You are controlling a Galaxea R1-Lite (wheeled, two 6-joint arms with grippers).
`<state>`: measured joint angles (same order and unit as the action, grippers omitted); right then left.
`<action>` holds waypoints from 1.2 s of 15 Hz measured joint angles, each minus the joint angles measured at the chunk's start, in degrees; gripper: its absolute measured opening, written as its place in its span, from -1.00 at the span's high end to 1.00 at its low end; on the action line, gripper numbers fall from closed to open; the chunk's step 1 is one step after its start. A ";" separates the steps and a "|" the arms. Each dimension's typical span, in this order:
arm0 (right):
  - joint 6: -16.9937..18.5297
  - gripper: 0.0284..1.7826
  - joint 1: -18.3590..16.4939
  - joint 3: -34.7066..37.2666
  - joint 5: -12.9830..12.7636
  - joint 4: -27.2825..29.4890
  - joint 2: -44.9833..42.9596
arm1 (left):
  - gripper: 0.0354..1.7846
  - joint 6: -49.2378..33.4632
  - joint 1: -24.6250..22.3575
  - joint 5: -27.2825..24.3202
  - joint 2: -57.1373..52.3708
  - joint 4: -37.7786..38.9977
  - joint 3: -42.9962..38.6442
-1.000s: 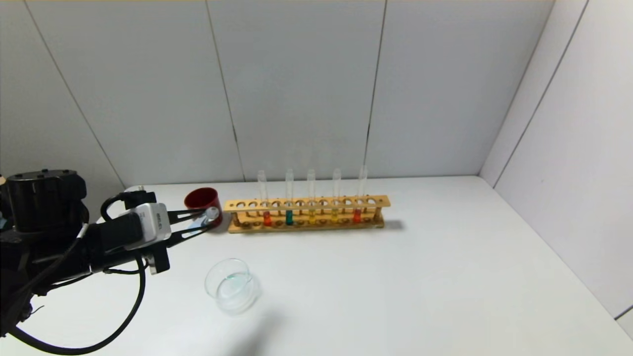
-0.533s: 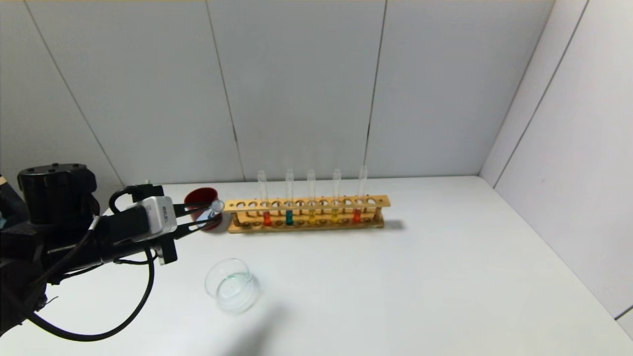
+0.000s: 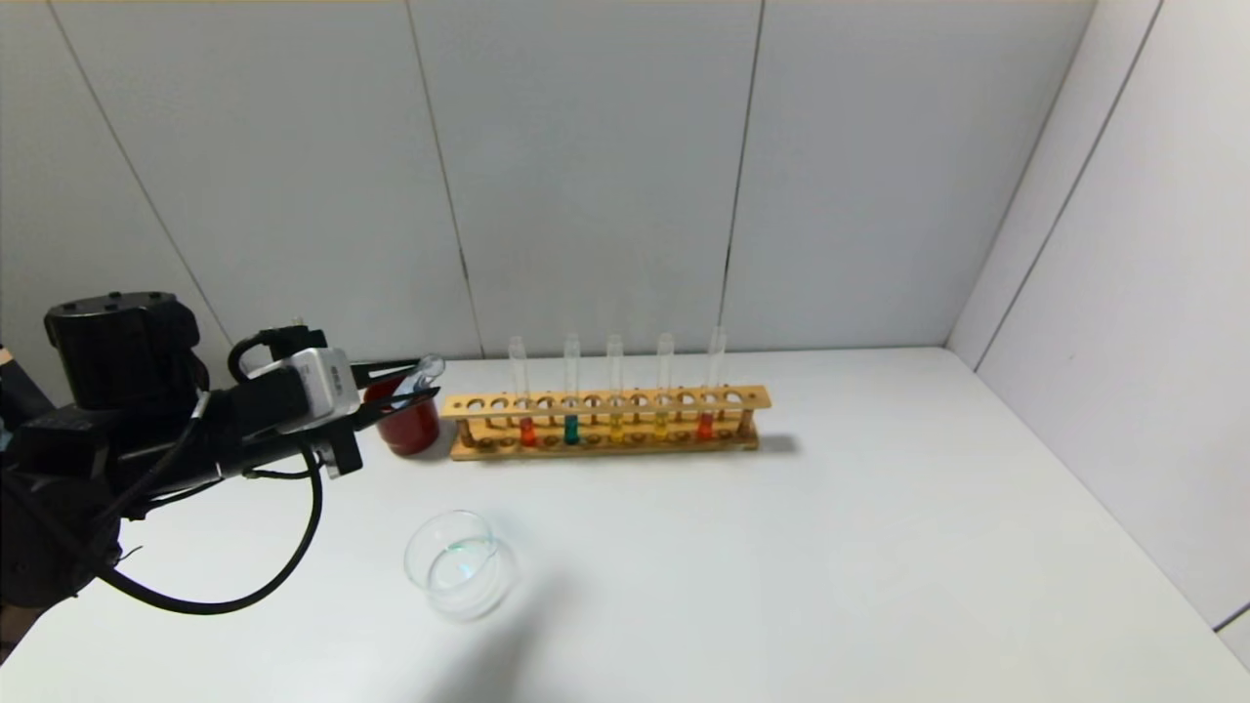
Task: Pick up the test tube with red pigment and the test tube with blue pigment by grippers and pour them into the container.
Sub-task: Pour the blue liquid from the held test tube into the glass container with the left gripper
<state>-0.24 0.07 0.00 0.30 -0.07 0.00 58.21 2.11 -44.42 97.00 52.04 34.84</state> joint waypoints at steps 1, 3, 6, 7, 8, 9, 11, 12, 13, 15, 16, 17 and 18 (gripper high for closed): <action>0.00 -0.96 0.00 0.00 0.00 0.00 0.00 | 0.69 1.44 -0.85 0.22 0.32 0.13 0.22; 0.02 -0.96 -0.02 0.00 0.02 0.00 0.00 | 0.69 4.30 -2.60 0.38 0.77 0.62 0.90; 0.02 -0.96 0.00 0.00 0.00 0.00 0.00 | 0.69 9.18 -3.62 0.38 1.06 1.84 1.16; 0.02 -0.96 0.00 0.00 0.02 0.00 0.00 | 0.69 11.00 -3.84 0.35 1.12 1.93 1.16; 0.00 -0.96 0.00 0.00 0.00 0.00 0.00 | 0.69 11.82 -3.97 0.30 1.21 1.95 1.05; 0.02 -0.96 0.00 0.00 0.02 0.00 0.00 | 0.69 11.93 -4.04 0.30 1.21 1.90 1.04; 0.02 -0.96 0.00 0.00 0.00 0.00 0.00 | 0.69 12.04 -4.11 0.33 1.37 1.90 0.90; 0.00 -0.96 0.00 0.00 0.02 0.00 0.00 | 0.69 12.29 -4.11 0.27 1.60 2.00 0.74; 0.02 -0.96 0.00 0.00 0.02 0.00 0.00 | 0.69 12.71 -4.11 0.27 1.87 2.15 0.63; 0.00 -0.96 0.00 0.00 0.00 0.00 0.00 | 0.69 14.42 -4.56 0.10 2.54 3.44 0.33; 0.00 -0.96 0.00 0.00 0.00 0.00 0.00 | 0.69 15.38 -4.97 -0.09 2.83 4.27 -0.01; 0.00 -0.96 0.00 0.00 -0.01 0.00 0.00 | 0.69 16.41 -5.49 -0.33 3.17 5.27 -0.59; 0.02 -0.96 0.00 0.00 0.00 0.00 0.00 | 0.69 17.40 -5.83 -0.52 3.50 6.30 -1.38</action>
<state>-0.22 0.07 0.00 0.30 -0.07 0.00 75.61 -3.72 -44.95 100.50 58.34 33.46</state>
